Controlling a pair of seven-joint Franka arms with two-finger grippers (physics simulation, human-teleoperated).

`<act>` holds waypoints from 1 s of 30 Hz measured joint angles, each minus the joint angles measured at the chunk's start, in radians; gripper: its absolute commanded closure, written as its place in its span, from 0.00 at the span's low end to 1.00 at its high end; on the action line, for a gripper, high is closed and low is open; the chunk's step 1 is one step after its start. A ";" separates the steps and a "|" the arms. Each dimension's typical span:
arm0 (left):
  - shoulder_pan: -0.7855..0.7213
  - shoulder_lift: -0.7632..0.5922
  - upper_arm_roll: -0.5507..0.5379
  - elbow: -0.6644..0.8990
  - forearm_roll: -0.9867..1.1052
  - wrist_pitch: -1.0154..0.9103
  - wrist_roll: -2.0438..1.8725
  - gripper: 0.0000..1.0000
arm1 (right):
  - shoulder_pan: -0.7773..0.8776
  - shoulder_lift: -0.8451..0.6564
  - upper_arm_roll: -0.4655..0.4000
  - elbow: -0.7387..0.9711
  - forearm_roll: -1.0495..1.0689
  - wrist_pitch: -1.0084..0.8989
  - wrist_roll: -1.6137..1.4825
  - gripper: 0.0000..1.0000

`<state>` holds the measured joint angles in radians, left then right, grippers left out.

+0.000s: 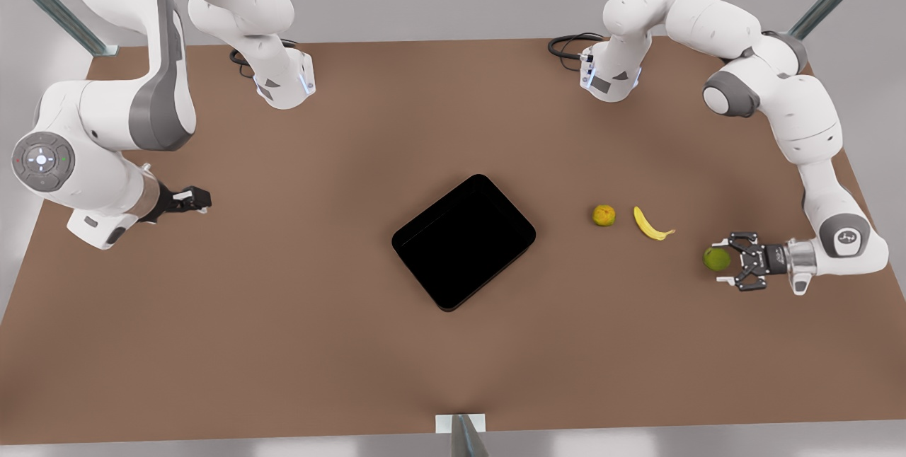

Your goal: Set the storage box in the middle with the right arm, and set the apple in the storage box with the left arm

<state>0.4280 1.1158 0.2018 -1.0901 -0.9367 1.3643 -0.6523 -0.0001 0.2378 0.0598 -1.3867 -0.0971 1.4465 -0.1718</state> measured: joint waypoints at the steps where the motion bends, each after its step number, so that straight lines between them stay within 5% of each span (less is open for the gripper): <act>1: 0.000 0.000 -0.010 -0.006 -0.001 0.002 0.021 0.00 | 0.000 0.000 0.000 0.000 0.000 0.000 0.000 0.00; 11: 0.000 0.006 -0.001 -0.037 0.033 0.032 0.131 0.01 | 0.002 0.006 0.006 0.000 0.001 0.000 0.003 0.00; 13: 0.000 0.006 -0.001 -0.037 0.036 0.032 0.130 0.38 | 0.000 0.005 0.013 0.000 0.000 0.000 0.003 0.00; 14: 0.000 0.006 -0.001 -0.037 0.037 0.032 0.132 0.43 | 0.003 0.005 0.015 0.000 0.001 -0.001 0.004 0.00; 26: 0.000 0.000 0.001 -0.033 0.067 0.035 0.112 0.51 | 0.008 0.005 0.017 0.003 -0.003 -0.001 0.006 0.00; 30: -0.042 -0.138 -0.010 -0.039 0.088 0.005 0.021 0.51 | 0.008 0.005 0.017 0.003 -0.003 -0.001 0.003 0.00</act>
<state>0.3861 0.9776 0.1921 -1.1296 -0.8489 1.3697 -0.6308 0.0076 0.2424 0.0767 -1.3838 -0.0997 1.4450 -0.1687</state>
